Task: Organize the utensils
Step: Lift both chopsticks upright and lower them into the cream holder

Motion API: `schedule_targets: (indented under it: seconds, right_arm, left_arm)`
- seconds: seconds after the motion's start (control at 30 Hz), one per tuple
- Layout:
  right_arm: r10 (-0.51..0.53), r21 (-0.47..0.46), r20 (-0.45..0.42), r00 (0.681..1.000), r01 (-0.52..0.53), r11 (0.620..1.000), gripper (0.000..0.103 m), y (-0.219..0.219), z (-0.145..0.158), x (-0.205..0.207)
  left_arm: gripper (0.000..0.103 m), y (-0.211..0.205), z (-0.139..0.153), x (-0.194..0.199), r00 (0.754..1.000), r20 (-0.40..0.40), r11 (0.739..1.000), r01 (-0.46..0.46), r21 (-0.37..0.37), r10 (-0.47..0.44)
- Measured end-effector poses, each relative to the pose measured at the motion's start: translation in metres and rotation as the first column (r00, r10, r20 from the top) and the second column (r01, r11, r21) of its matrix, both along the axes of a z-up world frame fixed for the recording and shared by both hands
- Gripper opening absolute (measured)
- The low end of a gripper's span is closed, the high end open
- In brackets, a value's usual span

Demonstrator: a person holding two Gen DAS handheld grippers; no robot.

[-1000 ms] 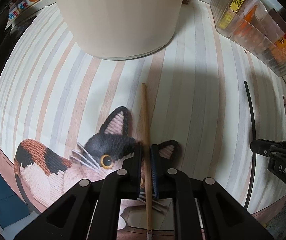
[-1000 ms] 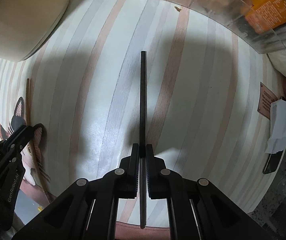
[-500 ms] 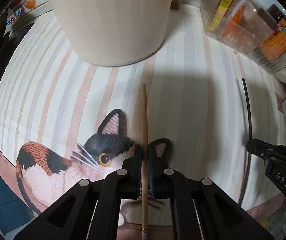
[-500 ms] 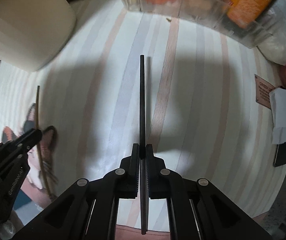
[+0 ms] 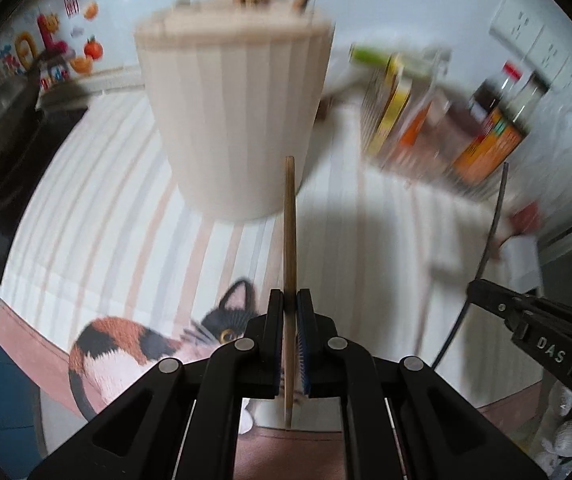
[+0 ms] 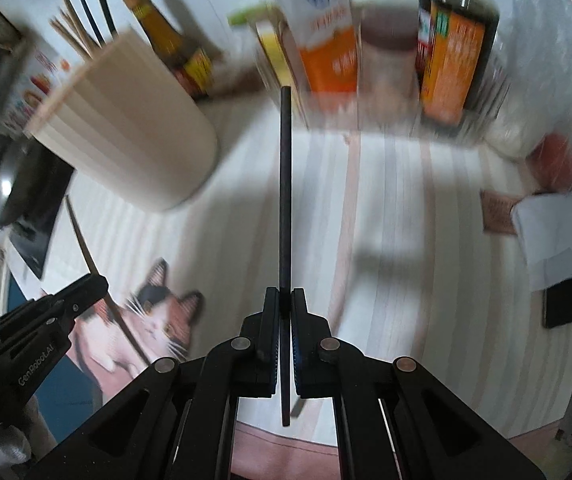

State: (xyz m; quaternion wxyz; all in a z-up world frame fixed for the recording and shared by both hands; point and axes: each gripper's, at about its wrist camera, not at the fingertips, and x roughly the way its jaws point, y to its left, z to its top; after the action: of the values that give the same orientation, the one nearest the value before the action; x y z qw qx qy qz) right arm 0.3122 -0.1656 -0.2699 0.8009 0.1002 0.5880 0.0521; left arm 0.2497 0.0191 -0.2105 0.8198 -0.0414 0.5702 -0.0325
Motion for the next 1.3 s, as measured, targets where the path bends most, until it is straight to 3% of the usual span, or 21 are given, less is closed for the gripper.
schedule_targets:
  seconds: [0.1,0.23,0.47,0.67,0.87,1.0,1.3]
  right_arm:
    - [-0.006,0.017,0.080,0.997,0.004,1.000,0.005,0.005,0.018,-0.005]
    - [-0.009,0.042,0.214,0.977,0.000,0.999,0.005,0.009,0.067,0.009]
    - [-0.015,0.093,0.422,0.907,-0.027,0.995,0.005,0.016,0.168,0.051]
    - [-0.014,0.104,0.513,0.858,-0.046,0.994,0.005,0.035,0.223,0.090]
    - [-0.032,0.127,0.540,0.841,-0.044,0.991,0.005,0.057,0.232,0.131]
    - [-0.040,0.140,0.534,0.845,-0.042,0.989,0.005,0.070,0.219,0.157]
    - [-0.064,0.172,0.504,0.861,-0.027,0.985,0.005,0.085,0.186,0.190]
  left_arm:
    - [0.004,-0.002,0.035,0.009,0.996,0.084,1.000,0.000,-0.029,0.002]
    - [0.004,-0.004,0.084,0.024,0.981,0.192,0.998,0.007,-0.065,0.006]
    - [0.004,0.003,0.175,0.061,0.932,0.363,0.993,0.019,-0.114,0.024]
    - [0.004,0.023,0.232,0.099,0.880,0.472,0.996,-0.014,-0.090,0.055]
    - [0.004,0.046,0.231,0.138,0.881,0.467,0.997,-0.057,-0.051,0.074]
    - [0.004,0.051,0.216,0.159,0.890,0.448,0.997,-0.078,-0.031,0.083]
    - [0.004,0.053,0.184,0.183,0.919,0.380,0.994,-0.087,-0.059,0.103]
